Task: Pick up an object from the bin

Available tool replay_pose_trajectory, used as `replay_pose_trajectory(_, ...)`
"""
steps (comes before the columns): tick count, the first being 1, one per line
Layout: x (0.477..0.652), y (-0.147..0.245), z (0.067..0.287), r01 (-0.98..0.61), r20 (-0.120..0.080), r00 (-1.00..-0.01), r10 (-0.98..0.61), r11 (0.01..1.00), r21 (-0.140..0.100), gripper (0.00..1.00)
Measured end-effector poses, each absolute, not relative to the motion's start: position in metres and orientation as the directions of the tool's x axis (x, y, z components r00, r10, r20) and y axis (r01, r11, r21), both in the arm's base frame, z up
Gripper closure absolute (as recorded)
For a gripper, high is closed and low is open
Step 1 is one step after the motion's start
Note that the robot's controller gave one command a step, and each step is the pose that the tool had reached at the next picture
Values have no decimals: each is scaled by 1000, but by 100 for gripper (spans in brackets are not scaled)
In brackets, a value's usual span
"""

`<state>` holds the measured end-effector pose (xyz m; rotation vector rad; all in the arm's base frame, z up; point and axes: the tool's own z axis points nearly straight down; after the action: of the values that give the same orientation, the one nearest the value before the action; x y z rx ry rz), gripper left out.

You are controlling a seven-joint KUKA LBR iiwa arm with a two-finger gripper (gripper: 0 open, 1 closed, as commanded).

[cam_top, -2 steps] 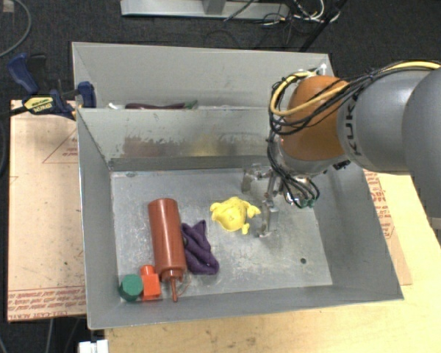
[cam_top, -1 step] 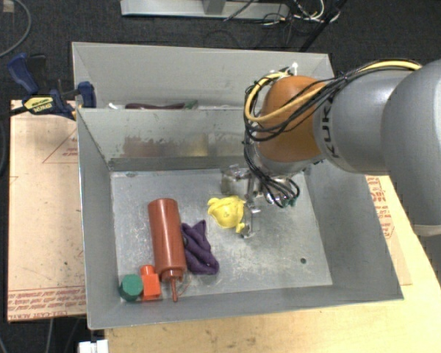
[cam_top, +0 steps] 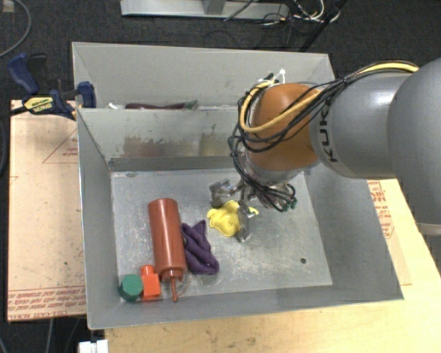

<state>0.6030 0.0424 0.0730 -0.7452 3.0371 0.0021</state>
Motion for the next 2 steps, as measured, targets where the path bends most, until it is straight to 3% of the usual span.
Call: replay_pose_trajectory(2,603,43,73,-465,-14,-885,-465,886,-3,100)
